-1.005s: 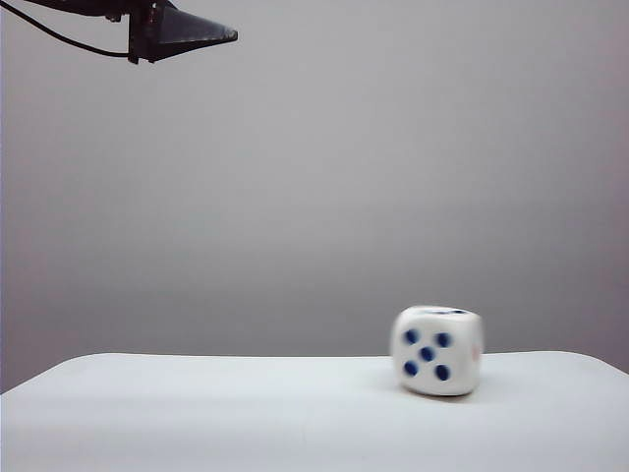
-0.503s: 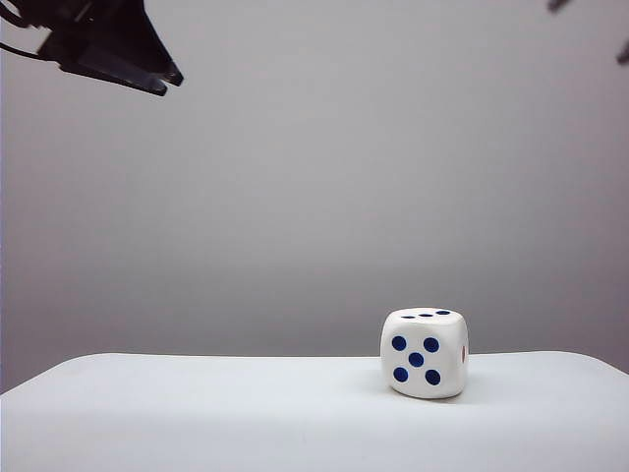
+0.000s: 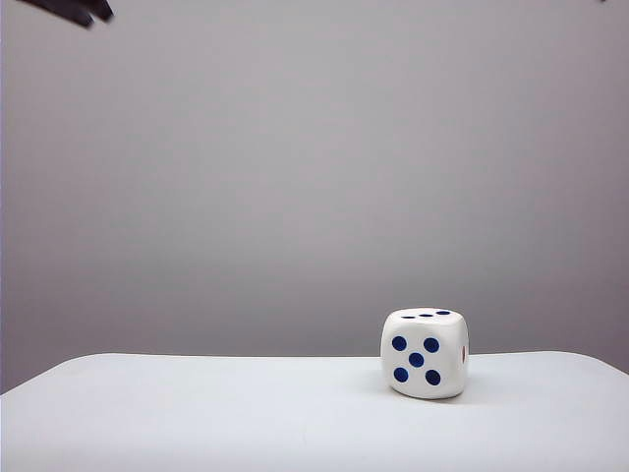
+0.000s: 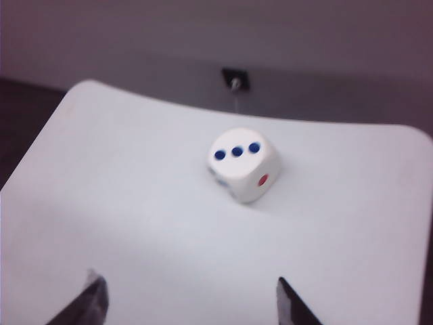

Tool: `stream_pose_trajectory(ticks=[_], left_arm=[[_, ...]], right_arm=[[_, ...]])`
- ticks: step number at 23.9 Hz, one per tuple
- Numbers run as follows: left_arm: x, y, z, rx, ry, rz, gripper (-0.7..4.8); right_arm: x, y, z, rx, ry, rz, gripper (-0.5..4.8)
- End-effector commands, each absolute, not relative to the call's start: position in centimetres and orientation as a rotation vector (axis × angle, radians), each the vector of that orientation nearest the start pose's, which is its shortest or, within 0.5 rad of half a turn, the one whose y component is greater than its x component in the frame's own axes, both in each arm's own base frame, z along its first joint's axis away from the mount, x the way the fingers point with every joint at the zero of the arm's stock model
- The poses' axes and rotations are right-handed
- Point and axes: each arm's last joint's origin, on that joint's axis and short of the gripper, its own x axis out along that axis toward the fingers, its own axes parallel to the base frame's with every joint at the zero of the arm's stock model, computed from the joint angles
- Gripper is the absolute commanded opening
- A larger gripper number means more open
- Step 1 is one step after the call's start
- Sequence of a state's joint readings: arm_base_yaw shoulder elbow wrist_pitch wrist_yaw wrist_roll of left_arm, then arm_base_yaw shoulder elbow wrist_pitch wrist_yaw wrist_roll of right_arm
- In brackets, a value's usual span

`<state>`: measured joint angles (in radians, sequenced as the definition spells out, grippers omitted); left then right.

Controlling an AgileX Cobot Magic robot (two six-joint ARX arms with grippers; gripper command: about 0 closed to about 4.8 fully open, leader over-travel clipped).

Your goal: Pick up the dice on the table and roll the dice.

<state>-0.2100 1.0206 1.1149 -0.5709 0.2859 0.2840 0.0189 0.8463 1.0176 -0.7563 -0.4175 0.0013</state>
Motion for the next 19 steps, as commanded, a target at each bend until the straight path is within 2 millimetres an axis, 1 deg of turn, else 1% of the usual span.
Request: stream_pose_trajectory(ticks=[1, 2, 3, 5, 8, 10, 13, 14, 15, 17, 19], left_arm=[[18.1, -4.5, 37.6, 0.265, 0.355, -0.482, 1.51], [16.9, -4.1, 37.9, 0.278, 0.323, -0.422, 1.51], [15.7, -3.7, 38.1, 0.287, 0.292, -0.368, 1.51], [14.2, -3.2, 38.1, 0.287, 0.251, -0.318, 1.51], [12.2, -2.7, 37.6, 0.287, 0.186, -0.266, 1.49], [10.9, -2.4, 37.1, 0.285, 0.142, -0.245, 1.43], [9.1, -1.9, 36.1, 0.261, 0.055, -0.192, 1.16], [8.5, -1.7, 35.6, 0.254, 0.015, -0.174, 1.15], [7.7, -1.5, 34.6, 0.243, -0.044, -0.145, 1.15], [7.2, -1.3, 33.6, 0.212, -0.09, -0.134, 1.14], [6.7, -1.2, 32.2, 0.147, -0.133, -0.12, 0.9]], right_arm=[[13.7, 1.2, 35.7, 0.11, 0.487, 0.343, 2.98], [12.5, 1.1, 36.1, 0.098, 0.441, 0.32, 2.89], [11.4, 1.0, 36.5, 0.083, 0.381, 0.292, 2.66], [9.9, 0.9, 37.1, 0.066, 0.288, 0.257, 2.61], [8.3, 0.7, 37.3, 0.052, 0.167, 0.218, 2.6], [7.4, 0.6, 37.1, 0.054, 0.106, 0.182, 2.6], [6.6, 0.5, 36.2, 0.085, 0.035, 0.14, 2.6], [6.5, 0.5, 35.7, 0.092, 0.014, 0.141, 2.6], [6.6, 0.5, 34.7, 0.113, -0.005, 0.143, 2.6], [6.8, 0.5, 33.6, 0.151, -0.017, 0.143, 2.6], [7.4, 0.5, 32.1, 0.18, -0.024, 0.144, 2.6]])
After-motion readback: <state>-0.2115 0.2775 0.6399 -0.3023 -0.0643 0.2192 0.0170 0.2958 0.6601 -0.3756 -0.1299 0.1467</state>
